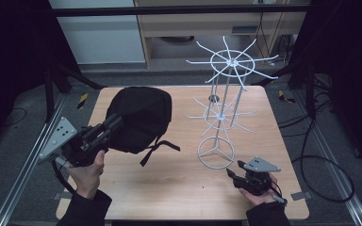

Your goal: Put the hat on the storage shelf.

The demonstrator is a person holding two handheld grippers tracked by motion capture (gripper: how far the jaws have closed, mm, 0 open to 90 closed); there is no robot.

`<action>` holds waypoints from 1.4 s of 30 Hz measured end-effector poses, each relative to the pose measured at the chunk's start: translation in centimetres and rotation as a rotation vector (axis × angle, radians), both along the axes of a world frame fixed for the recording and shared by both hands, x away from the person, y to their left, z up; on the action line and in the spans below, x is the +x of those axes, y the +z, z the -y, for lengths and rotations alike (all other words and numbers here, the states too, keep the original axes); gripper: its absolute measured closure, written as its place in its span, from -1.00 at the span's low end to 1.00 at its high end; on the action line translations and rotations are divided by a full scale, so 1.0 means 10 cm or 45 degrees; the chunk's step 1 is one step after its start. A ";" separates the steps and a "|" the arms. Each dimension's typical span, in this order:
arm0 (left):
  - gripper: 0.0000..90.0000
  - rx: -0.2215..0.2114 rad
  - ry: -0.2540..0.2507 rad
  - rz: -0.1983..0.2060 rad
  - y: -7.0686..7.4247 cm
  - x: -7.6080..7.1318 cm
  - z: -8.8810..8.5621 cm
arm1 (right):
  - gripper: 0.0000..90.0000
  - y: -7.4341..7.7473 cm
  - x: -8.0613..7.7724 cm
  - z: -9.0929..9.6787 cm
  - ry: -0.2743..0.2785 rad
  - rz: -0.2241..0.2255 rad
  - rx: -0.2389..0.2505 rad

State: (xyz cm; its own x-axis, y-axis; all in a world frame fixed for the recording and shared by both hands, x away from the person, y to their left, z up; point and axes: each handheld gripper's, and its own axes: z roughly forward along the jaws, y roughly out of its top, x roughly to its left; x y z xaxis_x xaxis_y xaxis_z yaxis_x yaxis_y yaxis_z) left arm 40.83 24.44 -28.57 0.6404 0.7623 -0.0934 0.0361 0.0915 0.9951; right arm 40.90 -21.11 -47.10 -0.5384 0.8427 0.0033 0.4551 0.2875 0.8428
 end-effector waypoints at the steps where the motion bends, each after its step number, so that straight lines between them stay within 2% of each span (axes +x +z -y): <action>1: 0.68 -0.014 0.000 0.016 0.04 0.00 0.01 | 0.01 0.00 0.00 0.00 0.000 0.001 -0.001; 3: 0.68 -0.046 -0.007 0.047 0.13 0.00 0.04 | 0.01 0.00 0.01 0.00 0.001 0.006 -0.007; 4: 0.68 -0.046 -0.007 0.047 0.13 0.00 0.04 | 0.01 0.00 0.01 0.00 -0.001 0.007 -0.007; 5: 0.68 -0.078 -0.010 0.081 0.21 -0.01 0.06 | 0.01 -0.01 0.01 0.00 -0.003 0.006 -0.007; 8: 0.68 -0.130 -0.025 0.123 0.32 -0.02 0.08 | 0.01 -0.01 0.02 0.01 -0.002 0.007 -0.010; 12: 0.68 -0.182 -0.039 0.161 0.46 -0.03 0.09 | 0.02 -0.01 0.02 0.01 -0.001 0.009 -0.011; 20: 0.68 -0.238 -0.070 0.196 0.67 0.06 0.19 | 0.02 -0.01 0.02 0.01 0.002 0.003 -0.010; 24: 0.68 -0.230 -0.093 0.211 0.75 0.08 0.30 | 0.02 -0.02 0.03 0.01 0.004 0.004 -0.017; 33: 0.68 -0.217 -0.156 0.175 0.78 0.22 0.54 | 0.02 -0.02 0.04 0.01 0.008 0.005 -0.017; 34: 0.68 -0.217 -0.179 0.140 0.75 0.29 0.61 | 0.02 -0.02 0.04 0.00 0.010 0.004 -0.018; 39: 0.67 -0.212 -0.211 0.086 0.66 0.41 0.72 | 0.02 -0.03 0.04 0.00 0.013 -0.001 -0.013; 42: 0.66 -0.220 -0.220 0.051 0.60 0.45 0.72 | 0.02 -0.03 0.04 0.00 0.015 0.001 -0.016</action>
State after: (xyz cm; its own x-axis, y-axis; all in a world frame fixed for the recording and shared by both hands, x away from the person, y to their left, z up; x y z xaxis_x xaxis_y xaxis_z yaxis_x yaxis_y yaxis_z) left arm 45.29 17.19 -22.59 0.7655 0.6163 -0.1849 0.0266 0.2567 0.9661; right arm 41.27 -21.12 -47.36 -0.5480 0.8364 -0.0079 0.4509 0.3034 0.8394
